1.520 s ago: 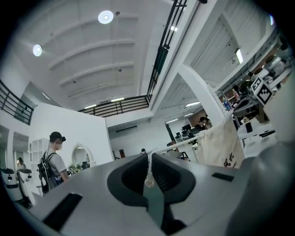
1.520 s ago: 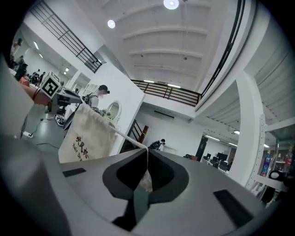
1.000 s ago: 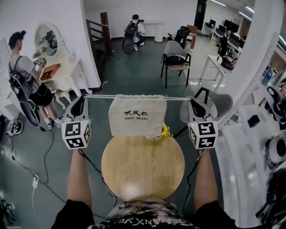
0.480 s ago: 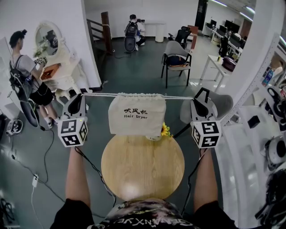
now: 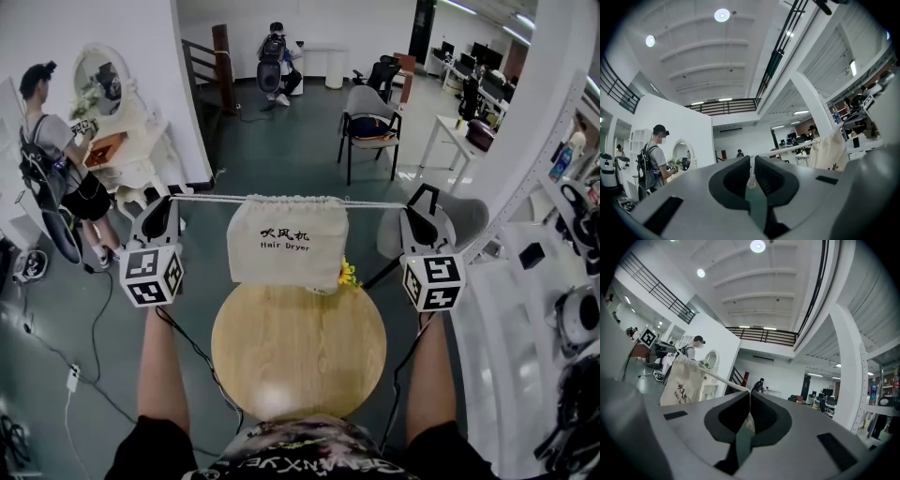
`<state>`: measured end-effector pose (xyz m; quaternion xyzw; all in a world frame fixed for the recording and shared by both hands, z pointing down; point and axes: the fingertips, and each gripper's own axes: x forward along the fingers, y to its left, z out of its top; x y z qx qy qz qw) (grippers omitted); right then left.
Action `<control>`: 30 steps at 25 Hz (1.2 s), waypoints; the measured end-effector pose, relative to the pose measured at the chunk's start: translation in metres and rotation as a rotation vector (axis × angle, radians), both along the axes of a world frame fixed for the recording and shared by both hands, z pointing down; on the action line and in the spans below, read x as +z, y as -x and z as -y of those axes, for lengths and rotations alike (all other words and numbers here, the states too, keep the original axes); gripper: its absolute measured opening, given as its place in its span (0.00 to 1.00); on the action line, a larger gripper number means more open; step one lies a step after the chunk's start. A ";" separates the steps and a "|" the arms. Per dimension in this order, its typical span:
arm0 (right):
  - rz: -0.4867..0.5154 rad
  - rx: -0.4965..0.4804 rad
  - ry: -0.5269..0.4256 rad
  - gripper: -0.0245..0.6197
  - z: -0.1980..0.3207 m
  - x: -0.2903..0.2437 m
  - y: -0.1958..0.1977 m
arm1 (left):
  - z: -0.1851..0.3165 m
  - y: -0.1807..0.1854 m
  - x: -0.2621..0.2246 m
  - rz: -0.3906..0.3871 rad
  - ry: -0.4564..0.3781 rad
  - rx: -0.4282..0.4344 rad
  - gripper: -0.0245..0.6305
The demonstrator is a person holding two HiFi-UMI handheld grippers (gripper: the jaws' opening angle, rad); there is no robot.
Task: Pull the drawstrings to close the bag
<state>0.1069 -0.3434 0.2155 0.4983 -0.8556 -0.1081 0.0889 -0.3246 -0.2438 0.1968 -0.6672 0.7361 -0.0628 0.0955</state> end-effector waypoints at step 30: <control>0.044 -0.014 -0.006 0.05 -0.004 -0.001 -0.008 | -0.005 -0.004 -0.007 0.001 -0.017 0.019 0.11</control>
